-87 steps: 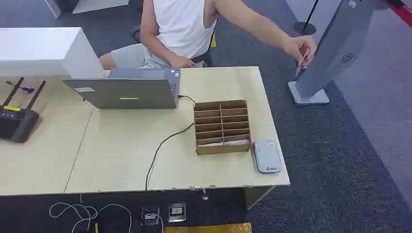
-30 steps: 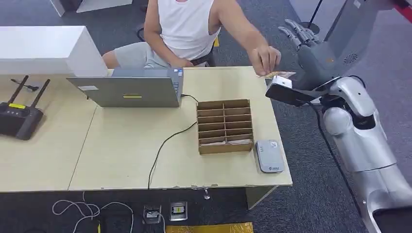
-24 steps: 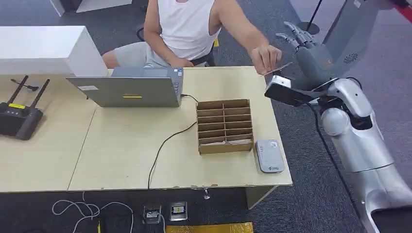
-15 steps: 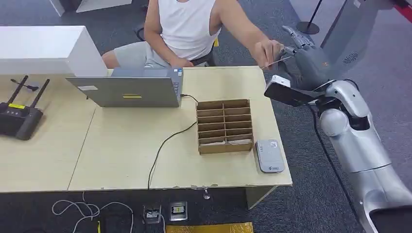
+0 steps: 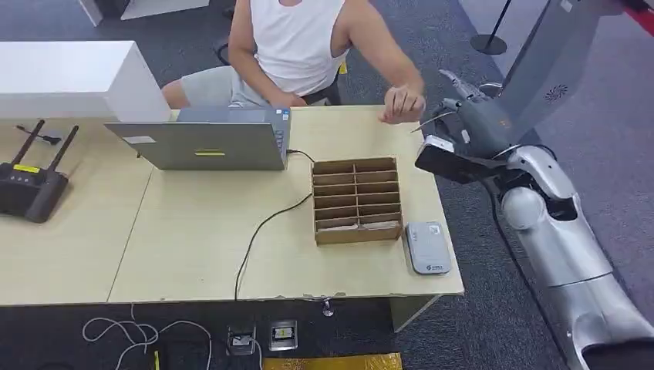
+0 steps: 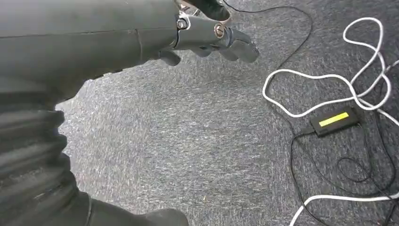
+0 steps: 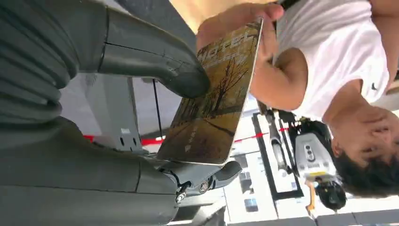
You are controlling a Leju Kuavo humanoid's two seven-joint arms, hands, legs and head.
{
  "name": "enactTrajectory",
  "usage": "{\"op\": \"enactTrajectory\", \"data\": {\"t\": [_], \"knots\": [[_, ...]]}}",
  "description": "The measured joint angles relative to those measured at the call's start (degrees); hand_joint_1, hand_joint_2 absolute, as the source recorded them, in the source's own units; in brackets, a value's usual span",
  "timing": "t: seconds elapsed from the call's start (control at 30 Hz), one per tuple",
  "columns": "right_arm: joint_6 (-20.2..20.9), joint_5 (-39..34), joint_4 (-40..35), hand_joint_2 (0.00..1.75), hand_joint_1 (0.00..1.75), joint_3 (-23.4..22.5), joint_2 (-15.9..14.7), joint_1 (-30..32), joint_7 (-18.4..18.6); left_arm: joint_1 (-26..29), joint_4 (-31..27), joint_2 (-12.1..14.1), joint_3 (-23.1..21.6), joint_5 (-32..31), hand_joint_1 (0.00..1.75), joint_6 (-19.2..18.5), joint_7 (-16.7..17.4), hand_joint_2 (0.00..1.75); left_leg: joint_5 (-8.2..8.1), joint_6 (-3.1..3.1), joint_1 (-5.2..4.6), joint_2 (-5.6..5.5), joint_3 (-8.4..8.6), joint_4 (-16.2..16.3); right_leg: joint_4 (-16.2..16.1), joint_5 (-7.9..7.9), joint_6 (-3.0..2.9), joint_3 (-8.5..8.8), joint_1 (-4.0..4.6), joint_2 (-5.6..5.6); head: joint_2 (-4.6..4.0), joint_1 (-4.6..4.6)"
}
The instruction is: Pass the card to the sensor for recognition and then transmit it.
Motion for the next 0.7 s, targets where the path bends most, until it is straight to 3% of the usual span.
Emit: {"op": "enactTrajectory", "data": {"t": [0.33, 0.7], "knots": [[5.21, -3.0, -0.06, 1.75, 1.75, -1.31, -1.48, 5.54, 2.45, 0.96, 0.02, 0.0, 0.0, 0.94, 0.0, 0.05, -0.35, 1.75, -0.01, 0.0, 0.04, -0.03, 0.01, 0.0, -0.08, 0.0, 0.0, 0.01, 0.04, -0.04, 0.0, 0.02], [3.68, -5.34, -1.33, 1.75, 1.75, -1.9, -4.96, 19.41, 6.49, 1.45, 0.02, 0.37, 0.0, 0.7, 0.0, -0.04, -0.15, 1.75, -0.08, -0.06, 0.04, 0.08, -0.03, 0.0, -0.1, 0.0, 0.0, -0.04, 0.04, 0.13, 0.0, 0.02]]}}
